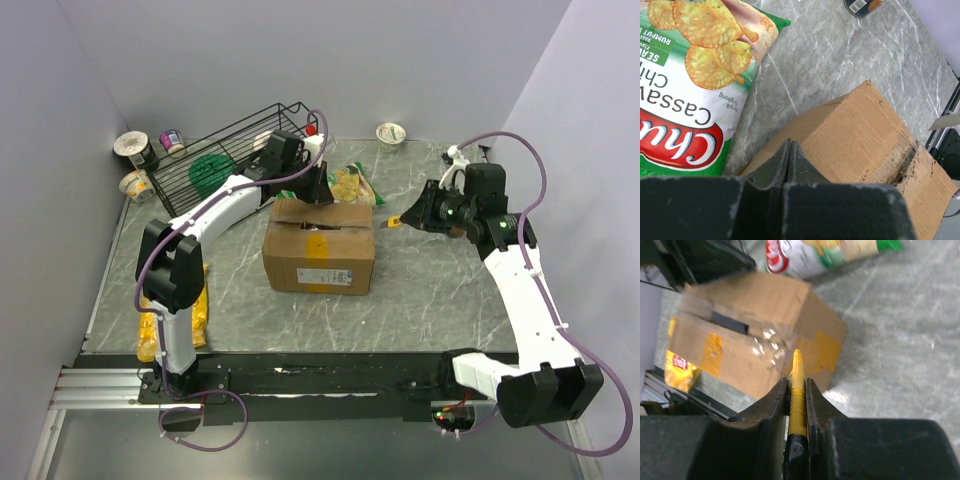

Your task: Unpack the express box

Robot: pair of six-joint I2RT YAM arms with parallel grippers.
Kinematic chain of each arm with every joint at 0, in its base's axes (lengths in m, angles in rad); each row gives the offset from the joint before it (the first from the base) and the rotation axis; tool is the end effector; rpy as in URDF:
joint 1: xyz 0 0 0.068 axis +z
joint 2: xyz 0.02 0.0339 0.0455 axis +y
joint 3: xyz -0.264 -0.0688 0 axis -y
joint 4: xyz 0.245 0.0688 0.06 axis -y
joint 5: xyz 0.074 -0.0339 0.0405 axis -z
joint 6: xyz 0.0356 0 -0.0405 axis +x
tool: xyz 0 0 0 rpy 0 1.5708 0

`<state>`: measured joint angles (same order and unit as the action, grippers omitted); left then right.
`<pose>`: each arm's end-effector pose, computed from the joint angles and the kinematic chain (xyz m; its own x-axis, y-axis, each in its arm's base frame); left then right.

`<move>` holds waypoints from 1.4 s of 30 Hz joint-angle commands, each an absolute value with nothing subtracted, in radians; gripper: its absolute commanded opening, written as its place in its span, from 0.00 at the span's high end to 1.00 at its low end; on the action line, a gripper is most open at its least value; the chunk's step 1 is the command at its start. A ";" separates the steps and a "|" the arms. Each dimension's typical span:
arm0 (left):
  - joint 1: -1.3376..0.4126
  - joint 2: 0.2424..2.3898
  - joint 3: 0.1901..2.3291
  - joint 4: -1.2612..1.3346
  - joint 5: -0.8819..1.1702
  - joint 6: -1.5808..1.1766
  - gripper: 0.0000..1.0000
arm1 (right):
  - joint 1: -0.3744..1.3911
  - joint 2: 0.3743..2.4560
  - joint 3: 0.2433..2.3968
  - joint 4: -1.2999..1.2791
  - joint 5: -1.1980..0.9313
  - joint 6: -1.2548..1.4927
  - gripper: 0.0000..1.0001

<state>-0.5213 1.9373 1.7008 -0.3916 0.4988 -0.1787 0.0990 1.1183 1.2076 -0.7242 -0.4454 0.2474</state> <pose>0.3835 -0.2399 0.2990 -0.6388 0.1869 -0.7463 0.6701 0.6117 -0.4204 0.2261 0.0379 0.3696 -0.6786 0.1547 -0.7180 -0.2766 0.8518 0.4449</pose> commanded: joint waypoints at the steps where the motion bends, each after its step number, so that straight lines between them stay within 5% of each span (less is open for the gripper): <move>1: -0.514 1.919 1.674 -0.459 0.449 -0.161 0.99 | 0.095 1.138 1.276 -0.617 -0.488 0.299 1.00; 42: -0.517 1.945 1.704 -0.451 0.443 -0.175 0.99 | 0.164 1.160 1.195 -0.658 -0.451 0.295 1.00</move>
